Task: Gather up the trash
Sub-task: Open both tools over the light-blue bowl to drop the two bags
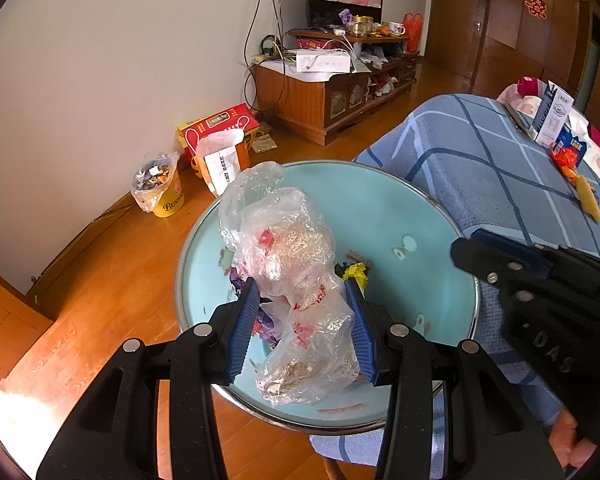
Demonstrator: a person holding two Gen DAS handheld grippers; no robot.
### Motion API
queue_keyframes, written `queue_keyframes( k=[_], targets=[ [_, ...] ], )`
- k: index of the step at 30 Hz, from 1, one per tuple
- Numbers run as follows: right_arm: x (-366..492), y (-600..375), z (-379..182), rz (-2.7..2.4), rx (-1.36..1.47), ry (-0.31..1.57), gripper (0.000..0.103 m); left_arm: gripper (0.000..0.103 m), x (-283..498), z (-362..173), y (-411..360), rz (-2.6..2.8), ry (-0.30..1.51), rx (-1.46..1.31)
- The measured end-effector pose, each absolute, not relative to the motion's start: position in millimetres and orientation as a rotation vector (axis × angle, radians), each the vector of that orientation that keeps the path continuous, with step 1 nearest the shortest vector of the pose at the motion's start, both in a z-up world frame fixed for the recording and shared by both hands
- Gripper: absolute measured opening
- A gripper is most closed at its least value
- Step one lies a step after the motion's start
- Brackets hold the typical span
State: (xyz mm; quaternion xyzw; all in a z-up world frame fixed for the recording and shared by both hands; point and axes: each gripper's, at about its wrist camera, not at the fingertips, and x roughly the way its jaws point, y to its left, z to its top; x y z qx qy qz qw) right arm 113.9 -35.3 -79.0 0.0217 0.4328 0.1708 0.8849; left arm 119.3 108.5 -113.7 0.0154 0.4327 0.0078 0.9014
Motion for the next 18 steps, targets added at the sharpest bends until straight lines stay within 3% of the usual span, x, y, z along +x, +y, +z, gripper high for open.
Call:
queue_keyframes(
  k=[4, 9, 18],
  targets=[
    [106, -44, -74, 0.318, 0.063, 0.873, 0.02, 0.044, 120, -119, 107, 0.009, 0.921, 0.031],
    [98, -59, -66, 0.267, 0.101, 0.833, 0.05, 0.052, 118, -122, 107, 0.017, 0.938, 0.044],
    [83, -76, -53, 0.205, 0.147, 0.766, 0.076, 0.075, 113, -112, 105, 0.042, 0.916, 0.052]
  ],
)
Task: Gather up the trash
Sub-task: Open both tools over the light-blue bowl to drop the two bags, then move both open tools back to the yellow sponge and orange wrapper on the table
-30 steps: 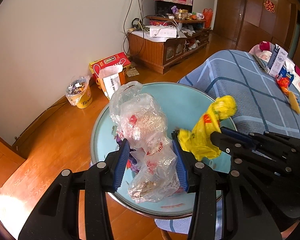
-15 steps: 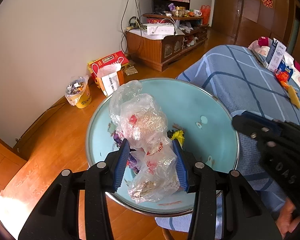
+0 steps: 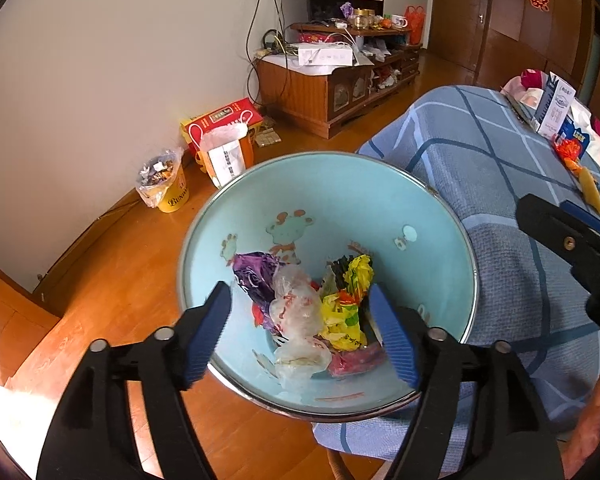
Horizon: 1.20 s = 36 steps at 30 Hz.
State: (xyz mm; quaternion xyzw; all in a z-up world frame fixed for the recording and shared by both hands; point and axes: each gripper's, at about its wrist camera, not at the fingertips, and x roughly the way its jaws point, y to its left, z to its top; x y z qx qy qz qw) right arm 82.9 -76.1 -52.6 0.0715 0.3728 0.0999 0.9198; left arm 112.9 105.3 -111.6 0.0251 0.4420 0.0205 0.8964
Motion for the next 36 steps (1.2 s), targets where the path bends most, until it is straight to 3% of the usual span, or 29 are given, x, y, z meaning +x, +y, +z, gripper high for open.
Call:
queue_keyframes(
  k=[6, 11, 16, 21, 36],
  targets=[
    [78, -85, -47, 0.16, 0.168, 0.764, 0.089, 0.083, 110, -108, 112, 0.089, 0.929, 0.039],
    [71, -90, -47, 0.125, 0.172, 0.77, 0.089, 0.091, 104, -100, 119, 0.141, 0.912, 0.032],
    [57, -79, -47, 0.067, 0.029, 0.716, 0.095, 0.093, 93, -88, 119, 0.162, 0.879, 0.022],
    [45, -84, -44, 0.074, 0.01, 0.699, 0.097, 0.097, 81, -72, 110, 0.164, 0.822, 0.042],
    [21, -171, -35, -0.06, 0.123, 0.674, 0.097, 0.097, 84, -63, 34, 0.021, 0.785, 0.108]
  ],
)
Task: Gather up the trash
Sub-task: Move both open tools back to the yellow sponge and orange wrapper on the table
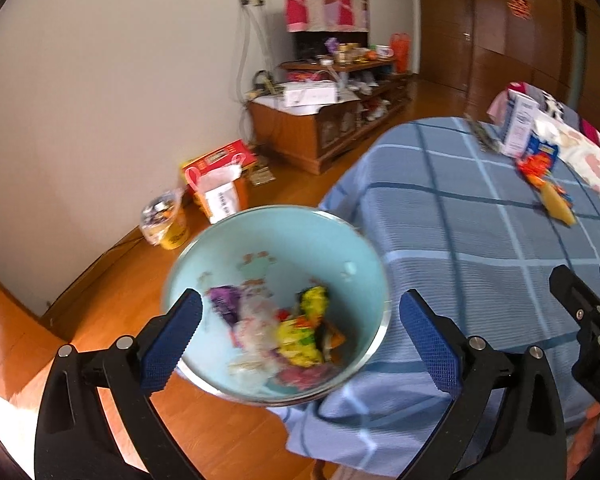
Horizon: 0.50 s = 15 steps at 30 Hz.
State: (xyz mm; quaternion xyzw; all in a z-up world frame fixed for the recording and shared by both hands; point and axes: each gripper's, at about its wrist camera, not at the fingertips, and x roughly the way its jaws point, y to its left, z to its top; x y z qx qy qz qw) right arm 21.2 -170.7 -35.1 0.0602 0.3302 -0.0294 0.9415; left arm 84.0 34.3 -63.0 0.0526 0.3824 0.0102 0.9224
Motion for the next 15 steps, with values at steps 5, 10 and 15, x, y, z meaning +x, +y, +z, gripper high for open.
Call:
queue_keyframes(
  k=[5, 10, 15],
  targets=[
    [15, -209, -38, -0.134, 0.167, 0.663, 0.097, 0.097, 92, -63, -3, -0.054, 0.772, 0.128],
    [13, -249, -37, -0.208, 0.195, 0.64, 0.096, 0.097, 102, -64, -41, -0.149, 0.758, 0.145],
    [13, -292, -39, -0.283, 0.224, 0.637, 0.088, 0.096, 114, -69, -82, -0.224, 0.755, 0.17]
  ],
)
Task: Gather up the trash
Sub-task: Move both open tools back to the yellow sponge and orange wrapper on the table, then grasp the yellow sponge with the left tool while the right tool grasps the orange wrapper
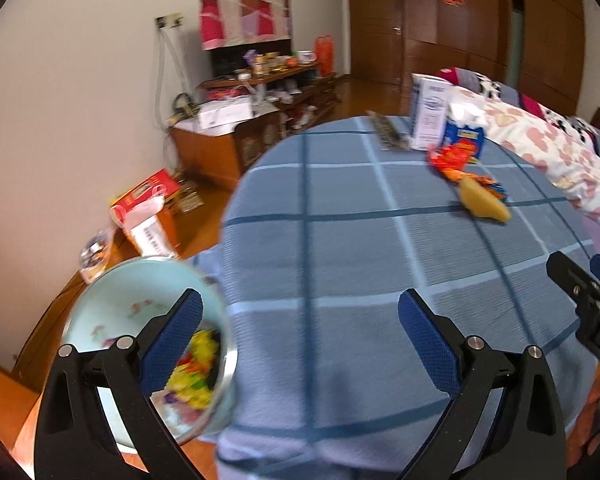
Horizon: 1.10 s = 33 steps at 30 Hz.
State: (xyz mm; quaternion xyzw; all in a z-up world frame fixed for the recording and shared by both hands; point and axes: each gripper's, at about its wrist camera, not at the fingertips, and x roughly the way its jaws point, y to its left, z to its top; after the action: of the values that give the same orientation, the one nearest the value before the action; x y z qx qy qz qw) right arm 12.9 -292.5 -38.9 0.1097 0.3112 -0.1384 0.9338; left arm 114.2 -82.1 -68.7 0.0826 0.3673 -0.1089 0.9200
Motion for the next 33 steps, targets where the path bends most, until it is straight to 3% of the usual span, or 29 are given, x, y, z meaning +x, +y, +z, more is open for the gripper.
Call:
queue_keyframes(
  k=[6, 14, 20, 22, 27, 30, 33],
  targets=[
    [17, -340, -44, -0.355, 0.222, 0.664, 0.074, 0.089, 131, -72, -131, -0.309, 0.76, 0.192],
    [18, -384, -53, -0.398, 0.226, 0.688, 0.073, 0.076, 169, -80, -210, -0.416, 0.787, 0.18],
    [21, -412, -57, -0.407, 0.238, 0.708, 0.072, 0.075, 211, -88, -268, -0.463, 0.809, 0.138],
    [23, -421, -58, -0.405, 0.243, 0.713, 0.072, 0.071, 222, -96, -279, -0.47, 0.838, 0.128],
    [31, -433, -58, -0.389, 0.249, 0.723, 0.072, 0.041, 234, -121, -296, -0.521, 0.909, 0.118],
    [44, -438, -59, -0.364, 0.255, 0.733, 0.071, 0.034, 233, -118, -292, -0.539, 0.895, 0.108],
    [63, -439, -58, -0.319, 0.263, 0.729, 0.069, 0.033, 229, -106, -276, -0.537, 0.868, 0.087]
  ],
)
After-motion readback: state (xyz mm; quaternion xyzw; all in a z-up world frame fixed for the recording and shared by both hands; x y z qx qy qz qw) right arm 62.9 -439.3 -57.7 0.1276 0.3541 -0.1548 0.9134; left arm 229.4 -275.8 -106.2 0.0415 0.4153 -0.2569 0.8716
